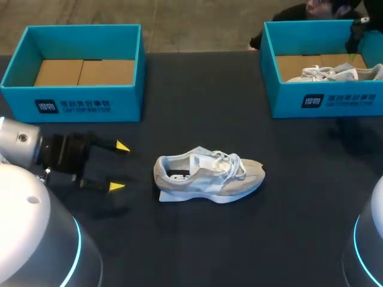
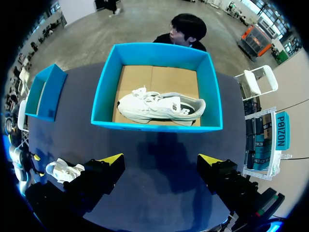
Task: Take the shoe out of the shoebox, open the shoe tongue, remove and reinsert the insole, then place the shoe into the shoebox
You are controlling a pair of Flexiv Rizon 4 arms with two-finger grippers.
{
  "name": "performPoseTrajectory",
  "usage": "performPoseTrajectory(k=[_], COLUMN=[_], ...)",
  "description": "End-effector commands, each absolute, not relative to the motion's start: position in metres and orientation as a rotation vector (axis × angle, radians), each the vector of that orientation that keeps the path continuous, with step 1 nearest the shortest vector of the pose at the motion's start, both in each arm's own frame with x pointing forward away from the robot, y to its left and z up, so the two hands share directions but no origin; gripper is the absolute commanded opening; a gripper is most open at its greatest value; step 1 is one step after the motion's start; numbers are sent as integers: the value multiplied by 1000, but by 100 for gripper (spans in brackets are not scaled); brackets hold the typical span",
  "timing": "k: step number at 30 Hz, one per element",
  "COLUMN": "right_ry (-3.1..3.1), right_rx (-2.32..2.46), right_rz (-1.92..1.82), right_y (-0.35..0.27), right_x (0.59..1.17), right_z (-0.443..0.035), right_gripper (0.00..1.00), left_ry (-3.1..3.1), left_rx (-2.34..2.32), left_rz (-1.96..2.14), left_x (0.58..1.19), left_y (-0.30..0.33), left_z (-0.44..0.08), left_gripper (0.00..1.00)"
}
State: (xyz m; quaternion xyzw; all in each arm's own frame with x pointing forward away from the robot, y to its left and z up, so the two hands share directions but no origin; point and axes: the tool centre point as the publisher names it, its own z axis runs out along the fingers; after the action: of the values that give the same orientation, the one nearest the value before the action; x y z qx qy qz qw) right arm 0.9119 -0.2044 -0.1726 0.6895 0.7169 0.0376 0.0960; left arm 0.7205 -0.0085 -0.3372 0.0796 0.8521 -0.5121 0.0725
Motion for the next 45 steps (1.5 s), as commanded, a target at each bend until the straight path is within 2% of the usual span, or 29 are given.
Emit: performPoseTrajectory(k=[1, 13, 45], right_ry=[2123, 2123, 2123], right_rx=[2042, 2042, 2042], right_rz=[114, 114, 114], right_y=[-204, -204, -204], right_x=[911, 911, 911], right_z=[-173, -173, -173], right_gripper=[100, 100, 100], left_ry=[2580, 2653, 2630], left_rx=[148, -97, -177], left_rz=[-1562, -1653, -1663], left_x=[728, 729, 730], left_y=[-13, -28, -104], left_z=[-344, -372, -414], left_gripper=[100, 100, 100])
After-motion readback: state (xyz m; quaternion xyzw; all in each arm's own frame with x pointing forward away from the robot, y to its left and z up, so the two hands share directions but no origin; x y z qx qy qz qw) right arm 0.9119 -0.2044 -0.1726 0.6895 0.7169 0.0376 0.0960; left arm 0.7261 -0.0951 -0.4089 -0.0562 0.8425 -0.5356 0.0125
